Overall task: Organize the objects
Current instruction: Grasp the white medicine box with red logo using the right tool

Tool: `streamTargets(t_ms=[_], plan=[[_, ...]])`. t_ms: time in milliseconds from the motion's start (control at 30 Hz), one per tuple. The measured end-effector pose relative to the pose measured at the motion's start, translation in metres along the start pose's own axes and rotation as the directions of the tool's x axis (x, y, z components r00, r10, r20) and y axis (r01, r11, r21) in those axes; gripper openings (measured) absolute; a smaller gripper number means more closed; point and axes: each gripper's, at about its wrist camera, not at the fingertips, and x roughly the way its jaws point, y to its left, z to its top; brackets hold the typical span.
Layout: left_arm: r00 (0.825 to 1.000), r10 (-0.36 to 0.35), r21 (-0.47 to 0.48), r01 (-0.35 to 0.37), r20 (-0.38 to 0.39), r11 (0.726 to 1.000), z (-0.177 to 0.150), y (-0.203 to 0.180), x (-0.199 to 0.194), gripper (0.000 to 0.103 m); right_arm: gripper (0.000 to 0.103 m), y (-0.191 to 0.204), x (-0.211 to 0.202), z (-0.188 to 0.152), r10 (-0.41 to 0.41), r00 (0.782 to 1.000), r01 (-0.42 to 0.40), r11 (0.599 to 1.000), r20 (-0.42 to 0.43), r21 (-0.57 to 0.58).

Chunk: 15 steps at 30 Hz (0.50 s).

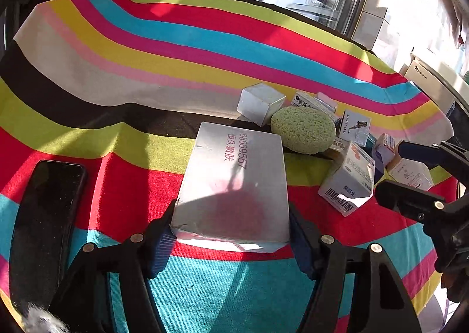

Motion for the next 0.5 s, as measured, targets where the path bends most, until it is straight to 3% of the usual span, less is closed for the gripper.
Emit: streamTargets(t_ms=[233, 400, 500], plan=[[1.0, 0.017, -0.024, -0.017, 0.017, 1.0, 0.001, 0.002, -0.001, 0.069, 0.095, -0.014, 0.034, 0.009, 0.096, 0.995, -0.095, 0.995, -0.031, 0.014], [1.0, 0.012, -0.025, -0.011, 0.017, 1.0, 0.002, 0.003, 0.001, 0.069, 0.094, -0.011, 0.054, 0.008, 0.106, 0.991, -0.107, 0.994, -0.078, -0.014], [1.0, 0.003, -0.03, -0.002, 0.019, 1.0, 0.003, 0.005, 0.002, 0.069, 0.078, -0.008, 0.058, 0.004, 0.098, 0.99, -0.099, 0.995, -0.099, -0.009]])
